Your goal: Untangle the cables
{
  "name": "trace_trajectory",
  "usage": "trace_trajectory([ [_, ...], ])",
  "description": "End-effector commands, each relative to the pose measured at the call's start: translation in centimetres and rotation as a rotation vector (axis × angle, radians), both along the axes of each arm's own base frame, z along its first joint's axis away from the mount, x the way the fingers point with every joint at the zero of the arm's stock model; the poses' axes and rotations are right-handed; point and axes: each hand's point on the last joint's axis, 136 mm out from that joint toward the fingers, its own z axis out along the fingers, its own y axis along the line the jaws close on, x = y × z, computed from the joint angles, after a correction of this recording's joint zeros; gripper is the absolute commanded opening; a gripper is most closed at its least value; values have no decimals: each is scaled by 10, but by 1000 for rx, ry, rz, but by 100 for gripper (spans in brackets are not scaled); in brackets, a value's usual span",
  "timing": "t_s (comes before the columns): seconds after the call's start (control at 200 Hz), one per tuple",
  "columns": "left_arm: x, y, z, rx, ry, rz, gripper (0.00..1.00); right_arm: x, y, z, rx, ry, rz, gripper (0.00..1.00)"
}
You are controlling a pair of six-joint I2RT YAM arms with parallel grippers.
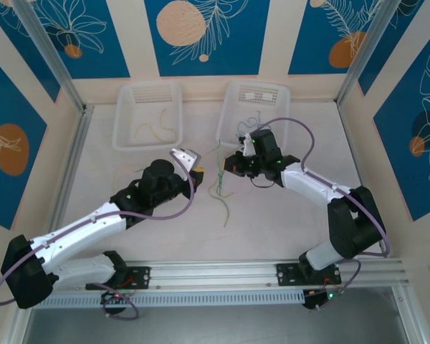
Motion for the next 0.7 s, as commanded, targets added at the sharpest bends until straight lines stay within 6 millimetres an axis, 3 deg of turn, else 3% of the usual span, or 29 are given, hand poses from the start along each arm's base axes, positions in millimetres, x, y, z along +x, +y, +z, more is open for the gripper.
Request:
trace_trajectory([
  [0.0, 2, 10, 8, -13, -33, 37, 0, 0, -9, 13, -34, -48, -17, 0],
  [0.36, 5, 41, 4, 26, -27, 114, 0, -8, -67, 21, -63, -48, -141, 0],
  [0.695, 10, 67, 5, 28, -32, 188, 0, -14, -127, 2, -103, 27, -271, 0],
])
